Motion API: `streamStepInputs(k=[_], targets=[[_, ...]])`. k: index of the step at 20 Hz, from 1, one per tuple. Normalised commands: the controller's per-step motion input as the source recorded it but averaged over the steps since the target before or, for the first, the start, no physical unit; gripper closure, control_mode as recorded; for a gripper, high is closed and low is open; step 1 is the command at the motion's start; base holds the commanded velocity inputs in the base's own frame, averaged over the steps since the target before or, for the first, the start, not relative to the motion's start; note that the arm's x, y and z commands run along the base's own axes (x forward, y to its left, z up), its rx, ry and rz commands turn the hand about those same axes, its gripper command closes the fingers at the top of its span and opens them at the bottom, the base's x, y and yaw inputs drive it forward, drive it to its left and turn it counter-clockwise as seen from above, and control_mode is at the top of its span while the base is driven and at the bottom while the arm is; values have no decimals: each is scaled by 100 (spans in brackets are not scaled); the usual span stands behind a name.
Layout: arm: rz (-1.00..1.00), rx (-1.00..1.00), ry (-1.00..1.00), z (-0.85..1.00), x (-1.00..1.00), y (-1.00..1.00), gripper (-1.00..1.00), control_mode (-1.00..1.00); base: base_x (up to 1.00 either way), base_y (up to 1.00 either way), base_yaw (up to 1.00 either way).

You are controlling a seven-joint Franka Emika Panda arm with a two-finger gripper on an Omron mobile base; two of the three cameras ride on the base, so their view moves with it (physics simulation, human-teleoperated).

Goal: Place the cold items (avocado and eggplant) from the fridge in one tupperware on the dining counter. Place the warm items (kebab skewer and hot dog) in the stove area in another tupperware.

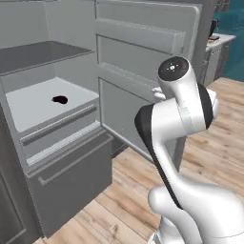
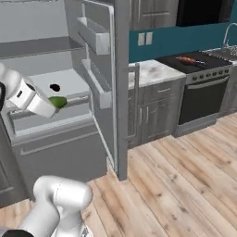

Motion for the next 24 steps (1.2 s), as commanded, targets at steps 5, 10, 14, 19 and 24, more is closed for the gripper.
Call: streamStepInputs(k=[5,10,14,19,24], targets=[[0,0,0,0,0,0,100,100,-99,2,-70],[0,0,0,0,0,0,100,100,-88,1,-78],[0,0,0,0,0,0,100,100,-67,2,-77],[0,0,0,0,0,0,100,100,-13,-21,-50],[0,0,0,0,0,0,100,100,33,-96,-2]])
